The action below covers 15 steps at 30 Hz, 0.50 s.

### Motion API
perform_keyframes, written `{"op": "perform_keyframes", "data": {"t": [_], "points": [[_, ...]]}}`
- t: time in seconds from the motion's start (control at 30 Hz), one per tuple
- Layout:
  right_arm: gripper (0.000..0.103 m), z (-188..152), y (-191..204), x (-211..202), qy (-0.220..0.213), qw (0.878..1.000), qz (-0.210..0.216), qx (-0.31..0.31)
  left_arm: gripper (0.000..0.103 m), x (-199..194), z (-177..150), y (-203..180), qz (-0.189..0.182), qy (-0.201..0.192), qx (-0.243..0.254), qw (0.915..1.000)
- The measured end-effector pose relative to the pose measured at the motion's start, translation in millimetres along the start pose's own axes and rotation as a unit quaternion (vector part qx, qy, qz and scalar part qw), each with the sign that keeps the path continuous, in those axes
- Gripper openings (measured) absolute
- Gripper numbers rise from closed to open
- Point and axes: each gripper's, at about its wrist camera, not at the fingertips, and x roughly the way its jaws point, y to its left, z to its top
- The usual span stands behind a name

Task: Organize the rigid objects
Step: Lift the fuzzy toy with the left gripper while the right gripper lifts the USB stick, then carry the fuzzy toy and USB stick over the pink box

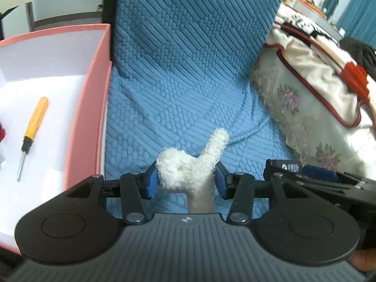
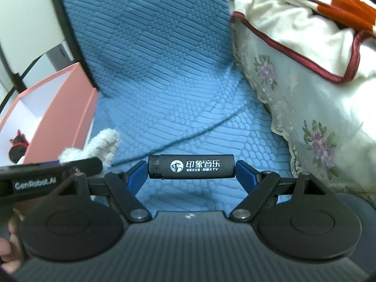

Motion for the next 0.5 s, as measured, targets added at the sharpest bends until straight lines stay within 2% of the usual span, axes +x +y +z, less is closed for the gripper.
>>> {"op": "perform_keyframes", "data": {"t": [0.27,0.5], "points": [[0.084,13,10,-28,-0.024,1.000,0.017,0.001,0.054,-39,6,12,0.000,-0.020,-0.023,0.9995],[0.084,33,38,-54,-0.058,0.997,0.039,-0.023,0.054,-73,24,28,-0.003,-0.039,-0.031,0.9988]]}}
